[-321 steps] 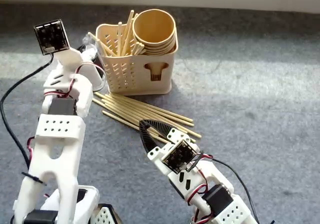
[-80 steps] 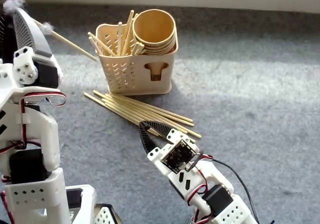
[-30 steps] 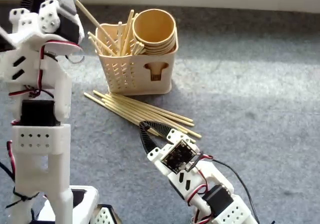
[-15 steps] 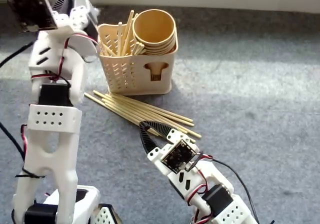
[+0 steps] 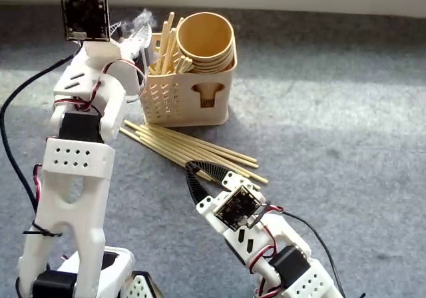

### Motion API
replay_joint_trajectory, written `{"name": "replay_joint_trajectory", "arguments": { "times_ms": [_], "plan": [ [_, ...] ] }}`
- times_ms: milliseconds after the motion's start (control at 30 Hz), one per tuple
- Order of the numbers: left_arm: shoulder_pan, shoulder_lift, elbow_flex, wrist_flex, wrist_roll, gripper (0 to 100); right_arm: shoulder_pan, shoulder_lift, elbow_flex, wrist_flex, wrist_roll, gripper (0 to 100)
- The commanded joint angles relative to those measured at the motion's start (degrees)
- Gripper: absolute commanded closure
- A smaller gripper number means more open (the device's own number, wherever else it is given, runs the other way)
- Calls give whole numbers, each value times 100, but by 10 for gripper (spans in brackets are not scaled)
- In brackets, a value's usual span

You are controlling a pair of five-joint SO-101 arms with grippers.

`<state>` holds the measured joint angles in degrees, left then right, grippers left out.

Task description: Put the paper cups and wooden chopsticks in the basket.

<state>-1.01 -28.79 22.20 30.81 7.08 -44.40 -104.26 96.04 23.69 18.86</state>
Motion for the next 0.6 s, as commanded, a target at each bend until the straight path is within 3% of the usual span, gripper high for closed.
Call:
{"name": "replay_joint_trajectory", "arguments": {
  "times_ms": [0, 133, 300, 567],
  "plan": [
    [110, -163, -171, 62, -18, 830, -22, -57, 532, 22, 62, 993],
    [233, -734, -145, 62, -9, 860, -22, -57, 532, 22, 62, 993],
    [330, -1525, -22, 62, -44, 999, -13, -57, 532, 22, 62, 993],
    [-75, -2800, 1191, 26, -53, 995, -13, -57, 532, 22, 62, 993]
  ]
}}
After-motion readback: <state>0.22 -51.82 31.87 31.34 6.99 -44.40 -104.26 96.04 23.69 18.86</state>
